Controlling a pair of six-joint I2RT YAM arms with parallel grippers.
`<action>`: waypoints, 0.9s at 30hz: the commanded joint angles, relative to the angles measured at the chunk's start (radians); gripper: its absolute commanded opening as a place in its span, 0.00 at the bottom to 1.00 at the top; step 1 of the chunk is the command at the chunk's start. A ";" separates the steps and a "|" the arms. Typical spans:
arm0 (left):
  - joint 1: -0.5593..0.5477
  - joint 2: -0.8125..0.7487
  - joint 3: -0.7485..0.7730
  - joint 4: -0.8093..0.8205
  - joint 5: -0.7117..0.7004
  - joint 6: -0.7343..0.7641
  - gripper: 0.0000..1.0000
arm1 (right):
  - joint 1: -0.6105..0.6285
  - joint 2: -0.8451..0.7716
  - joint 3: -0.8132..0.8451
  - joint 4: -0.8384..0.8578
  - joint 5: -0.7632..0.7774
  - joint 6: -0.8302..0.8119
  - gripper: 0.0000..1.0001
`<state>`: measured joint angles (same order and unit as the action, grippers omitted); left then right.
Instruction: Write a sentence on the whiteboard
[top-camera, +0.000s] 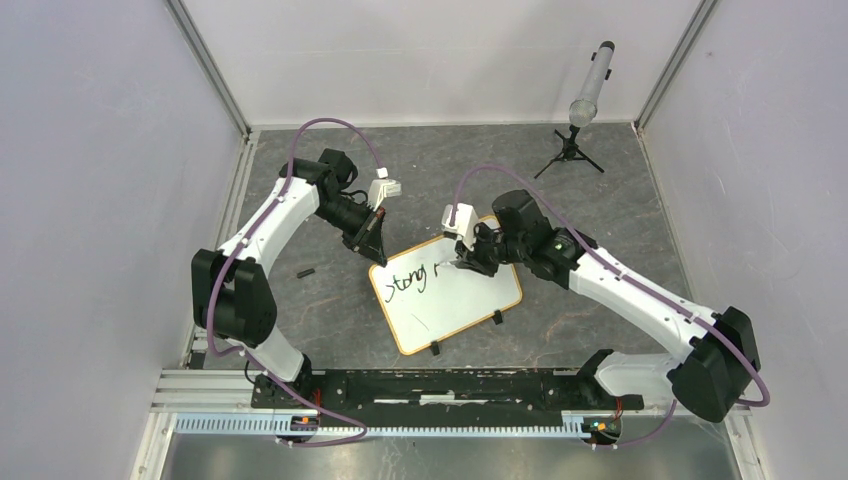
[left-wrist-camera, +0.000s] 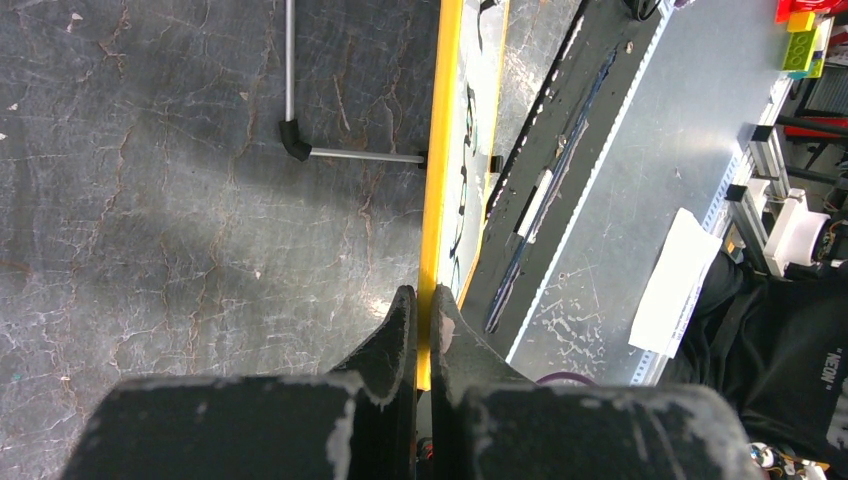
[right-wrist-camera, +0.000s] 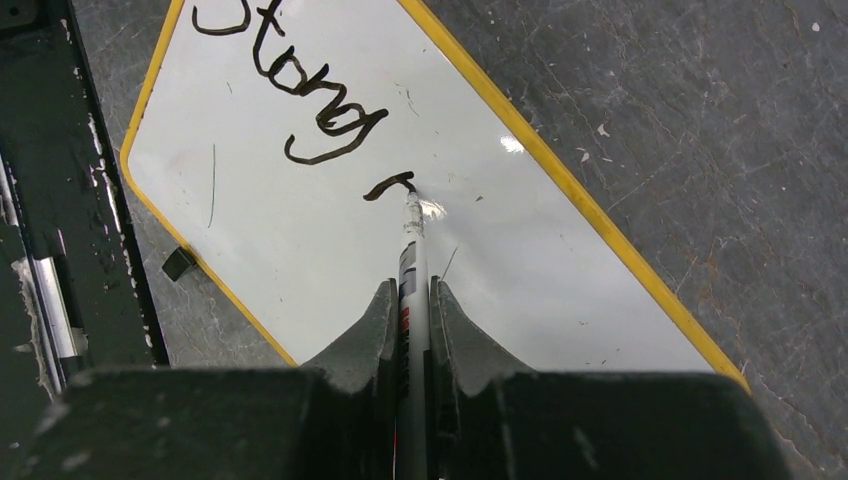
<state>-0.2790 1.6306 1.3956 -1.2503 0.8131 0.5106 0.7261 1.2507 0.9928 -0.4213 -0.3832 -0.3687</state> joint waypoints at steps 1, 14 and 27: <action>0.004 0.002 0.001 0.005 -0.014 0.014 0.02 | -0.013 -0.021 0.000 0.002 0.038 -0.021 0.00; 0.003 0.000 0.000 0.006 -0.016 0.015 0.02 | 0.017 -0.031 -0.047 -0.013 0.012 -0.022 0.00; 0.004 -0.002 0.003 0.005 -0.020 0.013 0.02 | -0.004 -0.002 0.066 -0.013 0.052 -0.029 0.00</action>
<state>-0.2790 1.6302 1.3956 -1.2514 0.8135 0.5106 0.7387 1.2385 0.9928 -0.4465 -0.3676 -0.3832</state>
